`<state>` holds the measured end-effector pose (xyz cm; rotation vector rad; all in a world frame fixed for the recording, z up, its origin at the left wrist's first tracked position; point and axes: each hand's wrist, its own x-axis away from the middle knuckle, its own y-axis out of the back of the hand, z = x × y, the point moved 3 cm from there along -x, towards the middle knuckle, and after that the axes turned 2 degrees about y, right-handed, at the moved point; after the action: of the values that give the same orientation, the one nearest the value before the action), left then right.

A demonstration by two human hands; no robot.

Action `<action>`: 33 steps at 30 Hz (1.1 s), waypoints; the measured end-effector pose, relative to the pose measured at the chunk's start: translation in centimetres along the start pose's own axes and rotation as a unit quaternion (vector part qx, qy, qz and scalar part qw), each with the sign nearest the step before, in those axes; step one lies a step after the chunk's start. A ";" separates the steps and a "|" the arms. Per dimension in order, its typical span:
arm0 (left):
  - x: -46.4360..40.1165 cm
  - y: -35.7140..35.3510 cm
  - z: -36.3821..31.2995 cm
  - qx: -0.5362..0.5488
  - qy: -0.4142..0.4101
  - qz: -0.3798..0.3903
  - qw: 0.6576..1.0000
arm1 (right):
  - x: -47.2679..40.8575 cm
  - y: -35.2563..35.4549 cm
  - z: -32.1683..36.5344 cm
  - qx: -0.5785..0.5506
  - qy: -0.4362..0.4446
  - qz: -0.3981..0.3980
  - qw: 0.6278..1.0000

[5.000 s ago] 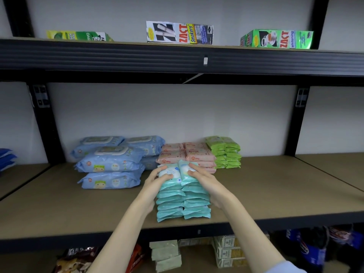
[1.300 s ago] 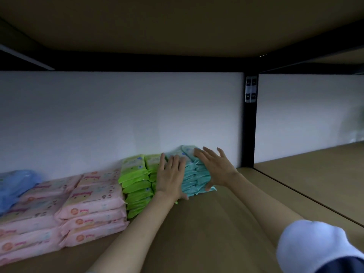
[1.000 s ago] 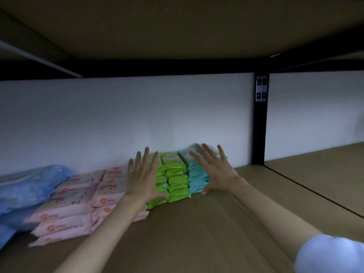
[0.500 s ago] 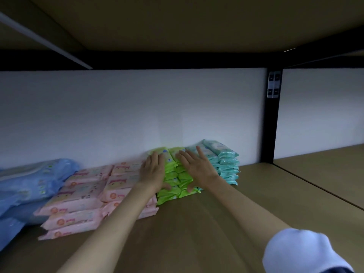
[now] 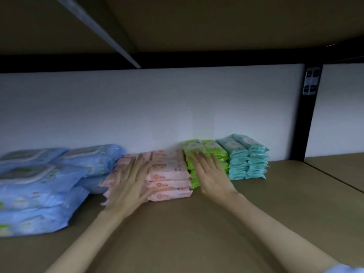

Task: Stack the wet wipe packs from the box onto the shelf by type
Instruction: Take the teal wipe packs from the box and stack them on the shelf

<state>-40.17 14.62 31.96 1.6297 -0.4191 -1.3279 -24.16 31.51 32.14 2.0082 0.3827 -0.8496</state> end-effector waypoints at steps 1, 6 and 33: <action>0.7 -0.3 1.1 -0.007 0.013 0.010 1.000 | -0.3 0.1 1.6 -0.026 0.015 -0.009 1.000; 1.3 -1.6 3.0 -0.051 0.053 0.058 0.996 | -4.4 -1.6 6.1 -0.098 0.008 0.092 0.991; 1.4 -0.3 3.0 -0.054 0.020 0.106 0.993 | -4.5 -0.7 8.8 0.033 -0.022 0.201 0.979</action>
<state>-42.50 12.37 31.06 1.4758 -0.4739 -1.1389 -31.51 24.81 31.64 2.0266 -0.0806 -0.6556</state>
